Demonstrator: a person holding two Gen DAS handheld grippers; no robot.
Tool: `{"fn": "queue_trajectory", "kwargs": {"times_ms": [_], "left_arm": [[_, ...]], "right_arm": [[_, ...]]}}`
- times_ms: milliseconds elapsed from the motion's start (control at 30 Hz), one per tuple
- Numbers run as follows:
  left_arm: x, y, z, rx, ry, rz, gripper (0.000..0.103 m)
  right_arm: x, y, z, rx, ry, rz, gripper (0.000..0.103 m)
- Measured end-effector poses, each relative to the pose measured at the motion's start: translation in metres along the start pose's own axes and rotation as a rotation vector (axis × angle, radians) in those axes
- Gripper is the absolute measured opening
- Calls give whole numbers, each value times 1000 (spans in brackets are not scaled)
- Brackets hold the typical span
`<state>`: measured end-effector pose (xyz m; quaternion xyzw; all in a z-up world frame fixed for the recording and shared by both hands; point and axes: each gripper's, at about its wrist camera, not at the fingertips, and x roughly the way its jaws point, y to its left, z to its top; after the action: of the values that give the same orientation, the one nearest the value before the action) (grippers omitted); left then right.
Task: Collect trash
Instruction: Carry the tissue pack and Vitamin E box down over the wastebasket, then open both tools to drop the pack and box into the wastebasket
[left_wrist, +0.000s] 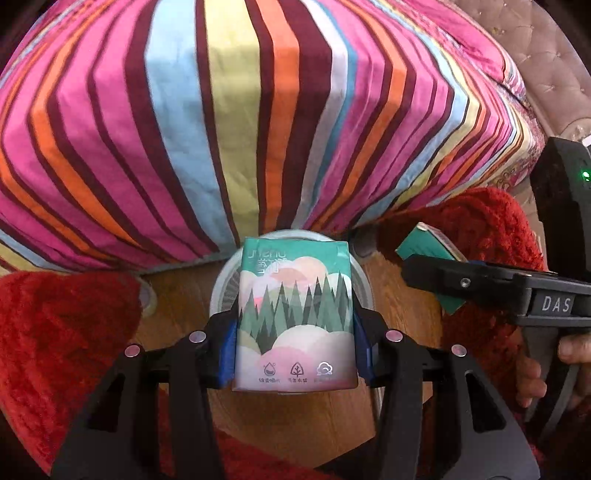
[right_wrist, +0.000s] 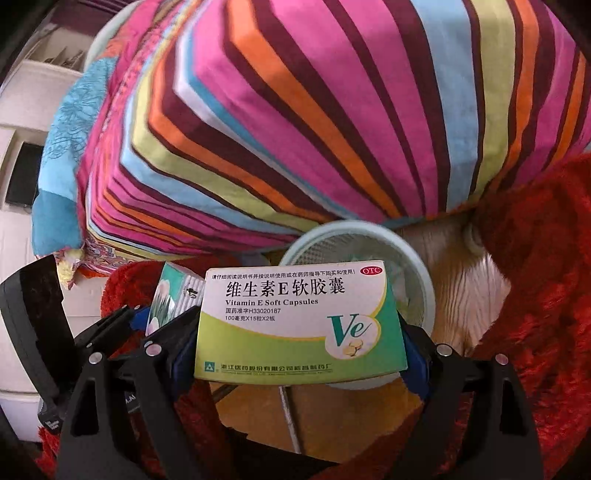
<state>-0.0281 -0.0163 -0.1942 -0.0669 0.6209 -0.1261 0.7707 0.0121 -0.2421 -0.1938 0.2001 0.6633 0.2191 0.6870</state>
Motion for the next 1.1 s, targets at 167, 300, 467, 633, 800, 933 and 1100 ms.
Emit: {"fn": "queue_trajectory", "kwargs": {"times_ms": [167,300,467,633,800,933,1100], "left_arm": [[21,-2,3,0,74,-11,49],[40,1,3,-18,145,-3,49],[57,7,2,-52,215,-9,49],[71,9,1,-73,271,-12,49],[83,9,0,-87,317,-9,49],[86,11,0,-97,333,-15,49],[93,9,0,-108,354,-38,50]], "right_arm": [[15,-11,3,57,66,-1,83],[28,-10,4,65,113,-16,83],[44,-16,5,104,180,-14,83],[58,-18,6,130,232,-20,83],[71,-23,9,170,259,-25,83],[77,-26,11,190,270,-45,83],[79,-23,12,180,265,-39,84]]}}
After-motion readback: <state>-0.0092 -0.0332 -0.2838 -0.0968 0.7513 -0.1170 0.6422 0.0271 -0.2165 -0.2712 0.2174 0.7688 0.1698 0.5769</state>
